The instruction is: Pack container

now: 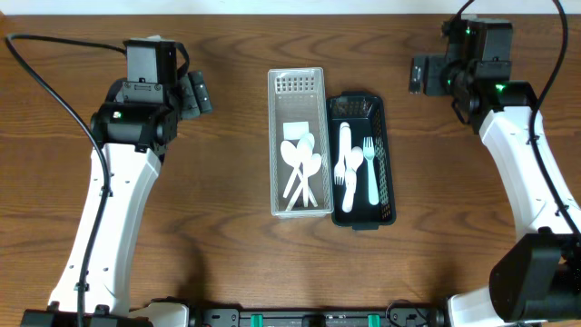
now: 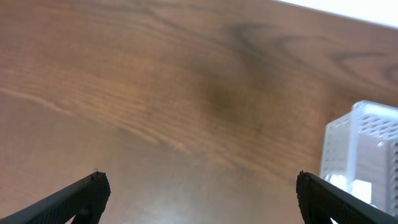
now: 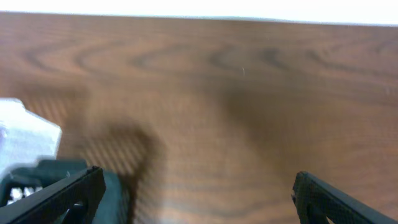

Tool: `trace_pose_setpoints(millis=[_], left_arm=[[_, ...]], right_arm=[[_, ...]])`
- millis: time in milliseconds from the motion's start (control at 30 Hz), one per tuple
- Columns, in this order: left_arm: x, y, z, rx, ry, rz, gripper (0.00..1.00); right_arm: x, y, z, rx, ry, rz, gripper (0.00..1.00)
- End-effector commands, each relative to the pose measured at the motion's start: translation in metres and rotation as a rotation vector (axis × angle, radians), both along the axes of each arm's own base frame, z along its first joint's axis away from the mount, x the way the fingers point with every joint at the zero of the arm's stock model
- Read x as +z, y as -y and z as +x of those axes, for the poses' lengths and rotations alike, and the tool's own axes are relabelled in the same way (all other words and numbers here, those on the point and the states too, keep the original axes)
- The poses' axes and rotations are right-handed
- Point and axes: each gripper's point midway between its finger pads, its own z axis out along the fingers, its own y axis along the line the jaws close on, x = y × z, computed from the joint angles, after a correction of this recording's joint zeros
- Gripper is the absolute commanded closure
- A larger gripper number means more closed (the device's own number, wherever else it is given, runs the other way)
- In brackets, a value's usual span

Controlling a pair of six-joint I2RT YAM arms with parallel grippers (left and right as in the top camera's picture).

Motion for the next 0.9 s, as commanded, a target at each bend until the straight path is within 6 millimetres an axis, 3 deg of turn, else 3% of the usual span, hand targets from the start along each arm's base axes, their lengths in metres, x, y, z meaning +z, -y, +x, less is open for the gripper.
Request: trace_pose_setpoints(millis=[0,233,500,700,867], left_arm=[[0.005,-0.007,-0.005,0.011,0.001,0.031,0.02],[0.020,-0.011,-0.041,0.014,0.065,0.027,0.02],[0.027,-0.016,-0.101,0.022,0.287,-0.005,0.02],[0.006,-0.013,-0.152,-0.011,0.433,-0.028,0.02],[-0.024,-0.013,-0.176,-0.025,0.490,-0.038,0.02]], right_arm=[[0.026,0.013,-0.010,0.001,0.036,-0.061,0.01],[0.059,0.020,-0.048,-0.015,0.123,-0.099,0.01],[0.059,0.014,-0.127,-0.004,0.257,-0.094,0.01],[0.044,-0.007,-0.190,0.070,0.374,-0.078,0.01],[0.021,-0.005,-0.219,0.069,0.426,-0.077,0.01]])
